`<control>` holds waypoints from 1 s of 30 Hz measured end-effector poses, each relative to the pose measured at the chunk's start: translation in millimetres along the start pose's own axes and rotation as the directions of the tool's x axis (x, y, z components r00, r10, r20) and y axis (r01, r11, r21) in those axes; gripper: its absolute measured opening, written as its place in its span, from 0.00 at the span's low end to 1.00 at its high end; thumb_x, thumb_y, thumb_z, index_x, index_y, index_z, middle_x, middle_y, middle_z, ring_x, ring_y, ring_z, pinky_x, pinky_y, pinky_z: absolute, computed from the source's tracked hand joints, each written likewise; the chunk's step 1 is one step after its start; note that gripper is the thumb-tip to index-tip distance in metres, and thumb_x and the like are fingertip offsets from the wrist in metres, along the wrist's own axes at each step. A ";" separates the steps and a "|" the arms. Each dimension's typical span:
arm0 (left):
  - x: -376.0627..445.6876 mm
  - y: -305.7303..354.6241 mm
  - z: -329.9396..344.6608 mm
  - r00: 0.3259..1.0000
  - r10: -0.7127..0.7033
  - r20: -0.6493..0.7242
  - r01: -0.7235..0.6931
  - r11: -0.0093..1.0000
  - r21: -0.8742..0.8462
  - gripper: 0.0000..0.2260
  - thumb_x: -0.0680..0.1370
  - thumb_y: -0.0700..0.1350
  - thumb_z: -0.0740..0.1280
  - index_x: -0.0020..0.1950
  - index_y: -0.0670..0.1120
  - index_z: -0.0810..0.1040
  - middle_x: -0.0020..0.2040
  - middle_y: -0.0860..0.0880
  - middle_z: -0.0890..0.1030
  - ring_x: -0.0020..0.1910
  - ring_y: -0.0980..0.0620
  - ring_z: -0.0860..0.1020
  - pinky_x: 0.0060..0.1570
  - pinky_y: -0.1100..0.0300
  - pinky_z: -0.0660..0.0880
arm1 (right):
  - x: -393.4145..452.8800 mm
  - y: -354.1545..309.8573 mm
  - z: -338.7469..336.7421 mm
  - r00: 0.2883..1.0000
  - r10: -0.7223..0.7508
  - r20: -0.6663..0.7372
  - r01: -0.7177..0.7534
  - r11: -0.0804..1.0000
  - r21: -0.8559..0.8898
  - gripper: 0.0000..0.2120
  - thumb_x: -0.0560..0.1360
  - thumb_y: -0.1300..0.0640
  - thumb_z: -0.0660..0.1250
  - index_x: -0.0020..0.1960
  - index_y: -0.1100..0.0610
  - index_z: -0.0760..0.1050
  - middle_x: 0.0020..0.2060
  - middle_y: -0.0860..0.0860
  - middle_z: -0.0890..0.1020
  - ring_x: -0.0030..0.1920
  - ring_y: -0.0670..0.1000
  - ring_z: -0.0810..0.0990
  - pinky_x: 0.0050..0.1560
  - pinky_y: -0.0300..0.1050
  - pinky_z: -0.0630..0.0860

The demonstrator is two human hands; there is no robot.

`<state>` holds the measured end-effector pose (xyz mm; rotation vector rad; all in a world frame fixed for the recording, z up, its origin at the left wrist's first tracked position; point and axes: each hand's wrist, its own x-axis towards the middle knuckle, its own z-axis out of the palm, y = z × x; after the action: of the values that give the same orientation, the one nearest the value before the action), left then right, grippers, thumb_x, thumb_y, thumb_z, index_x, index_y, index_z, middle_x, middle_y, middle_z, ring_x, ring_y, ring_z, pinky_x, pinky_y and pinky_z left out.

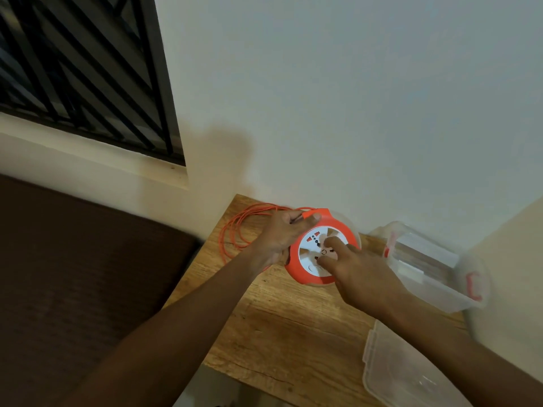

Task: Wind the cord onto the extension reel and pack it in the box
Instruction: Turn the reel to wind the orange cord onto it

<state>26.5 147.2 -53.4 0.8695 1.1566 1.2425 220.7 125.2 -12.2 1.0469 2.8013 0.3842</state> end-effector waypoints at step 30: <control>-7.1 -0.6 -17.0 0.990 0.135 0.032 -0.138 0.983 0.123 0.15 0.82 0.48 0.72 0.51 0.34 0.83 0.47 0.32 0.84 0.43 0.42 0.85 0.44 0.50 0.83 | 18.6 -33.2 10.5 0.956 0.261 0.135 -0.293 0.808 0.511 0.49 0.72 0.50 0.73 0.77 0.41 0.39 0.72 0.55 0.69 0.62 0.57 0.77 0.52 0.50 0.79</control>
<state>10.6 138.5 -56.7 1.0703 1.1817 1.2773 188.1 115.3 -32.1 1.5508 2.7597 -0.4271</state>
